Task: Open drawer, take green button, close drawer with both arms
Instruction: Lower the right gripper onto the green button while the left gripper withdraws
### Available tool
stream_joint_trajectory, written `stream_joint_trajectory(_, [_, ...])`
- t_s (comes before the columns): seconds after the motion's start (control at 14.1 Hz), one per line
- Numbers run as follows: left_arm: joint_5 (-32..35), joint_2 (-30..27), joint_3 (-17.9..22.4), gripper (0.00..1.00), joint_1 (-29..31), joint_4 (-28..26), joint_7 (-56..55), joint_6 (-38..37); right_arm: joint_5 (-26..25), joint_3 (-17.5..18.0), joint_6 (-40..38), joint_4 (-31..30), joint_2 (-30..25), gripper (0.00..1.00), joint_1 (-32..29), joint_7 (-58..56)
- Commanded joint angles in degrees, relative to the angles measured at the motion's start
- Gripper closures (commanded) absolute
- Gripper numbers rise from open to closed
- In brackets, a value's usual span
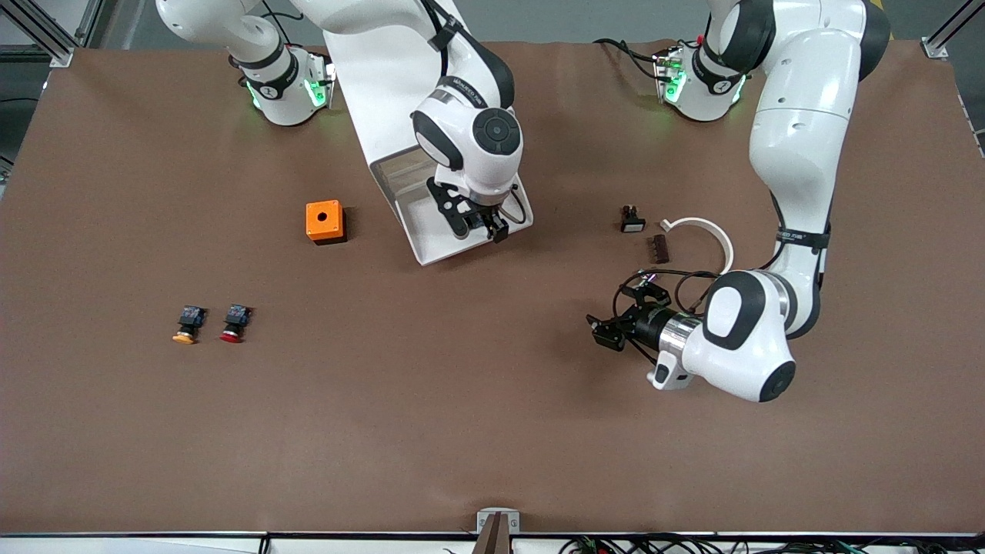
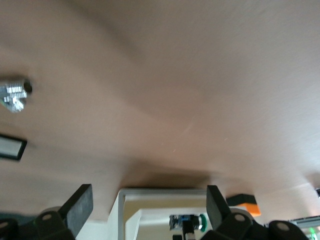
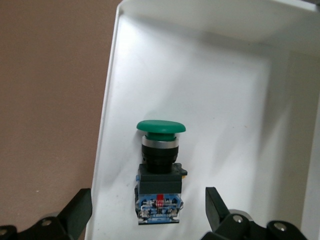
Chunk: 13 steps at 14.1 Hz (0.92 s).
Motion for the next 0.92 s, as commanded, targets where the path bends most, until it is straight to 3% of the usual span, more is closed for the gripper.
stream_joint_trajectory(0.0, [5.90, -2.53, 1.36, 0.00, -1.63, -1.01, 1.98, 4.44, -0.88, -0.39, -0.14, -0.54, 0.10, 0.00, 0.99, 1.47])
stream_joint_trajectory(0.28, [15.84, -4.03, 1.54, 0.00, -3.57, -1.10, 1.98, 13.05, -0.88, -0.48, -0.31, -0.98, 0.10, 0.00, 1.17, 1.47])
stream_joint_trajectory(0.57, [17.00, -4.91, 1.97, 0.00, -4.71, -1.10, 1.81, 17.11, -0.88, -0.48, -0.40, -0.98, 0.10, 0.00, 1.26, 1.47])
stream_joint_trajectory(0.85, [16.92, -5.18, 8.99, 0.00, -9.62, -1.10, 1.81, 17.46, -0.88, -0.39, -0.58, -0.98, 0.10, 0.00, 1.34, 1.47])
